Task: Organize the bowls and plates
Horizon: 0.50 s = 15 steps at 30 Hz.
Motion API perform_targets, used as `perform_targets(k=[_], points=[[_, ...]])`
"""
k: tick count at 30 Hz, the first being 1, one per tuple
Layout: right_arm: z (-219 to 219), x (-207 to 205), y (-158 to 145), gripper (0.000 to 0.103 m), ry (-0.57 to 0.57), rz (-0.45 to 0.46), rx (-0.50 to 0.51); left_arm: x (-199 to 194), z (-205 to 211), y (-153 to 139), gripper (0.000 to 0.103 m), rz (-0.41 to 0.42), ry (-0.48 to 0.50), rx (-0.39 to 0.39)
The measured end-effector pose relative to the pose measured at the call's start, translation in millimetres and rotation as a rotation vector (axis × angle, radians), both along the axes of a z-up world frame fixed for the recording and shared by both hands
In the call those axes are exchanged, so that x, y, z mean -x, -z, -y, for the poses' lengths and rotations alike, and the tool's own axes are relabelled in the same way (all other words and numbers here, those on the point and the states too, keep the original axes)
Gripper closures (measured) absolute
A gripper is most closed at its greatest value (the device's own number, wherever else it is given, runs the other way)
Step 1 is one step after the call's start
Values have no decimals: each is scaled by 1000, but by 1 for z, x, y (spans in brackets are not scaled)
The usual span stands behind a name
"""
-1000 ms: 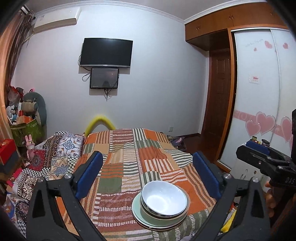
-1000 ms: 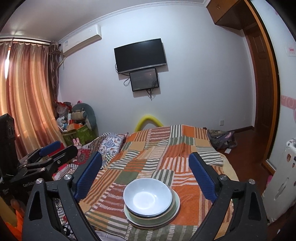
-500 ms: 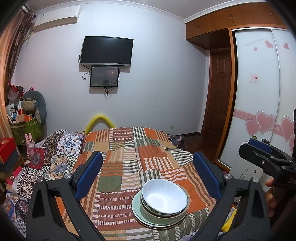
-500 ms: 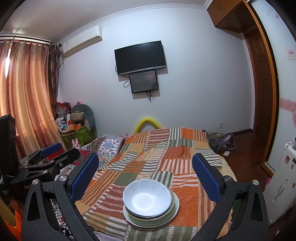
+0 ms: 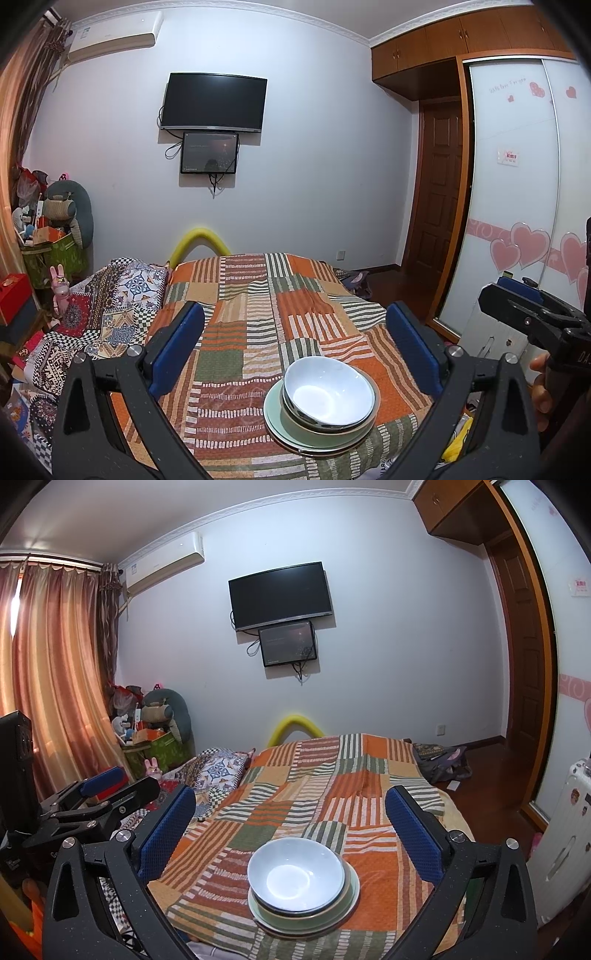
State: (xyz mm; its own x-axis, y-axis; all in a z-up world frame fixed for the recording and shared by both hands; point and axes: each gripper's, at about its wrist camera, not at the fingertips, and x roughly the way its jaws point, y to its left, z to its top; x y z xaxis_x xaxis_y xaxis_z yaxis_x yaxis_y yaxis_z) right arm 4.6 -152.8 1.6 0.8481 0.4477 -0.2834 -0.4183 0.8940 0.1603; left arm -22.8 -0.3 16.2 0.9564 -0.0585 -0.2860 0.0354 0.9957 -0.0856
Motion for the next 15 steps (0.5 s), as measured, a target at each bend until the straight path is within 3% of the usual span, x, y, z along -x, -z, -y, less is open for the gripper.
perform_targets(k=[15], points=[[0, 1, -1, 1, -3, -1, -4, 1, 2, -1, 2, 4, 6, -7]])
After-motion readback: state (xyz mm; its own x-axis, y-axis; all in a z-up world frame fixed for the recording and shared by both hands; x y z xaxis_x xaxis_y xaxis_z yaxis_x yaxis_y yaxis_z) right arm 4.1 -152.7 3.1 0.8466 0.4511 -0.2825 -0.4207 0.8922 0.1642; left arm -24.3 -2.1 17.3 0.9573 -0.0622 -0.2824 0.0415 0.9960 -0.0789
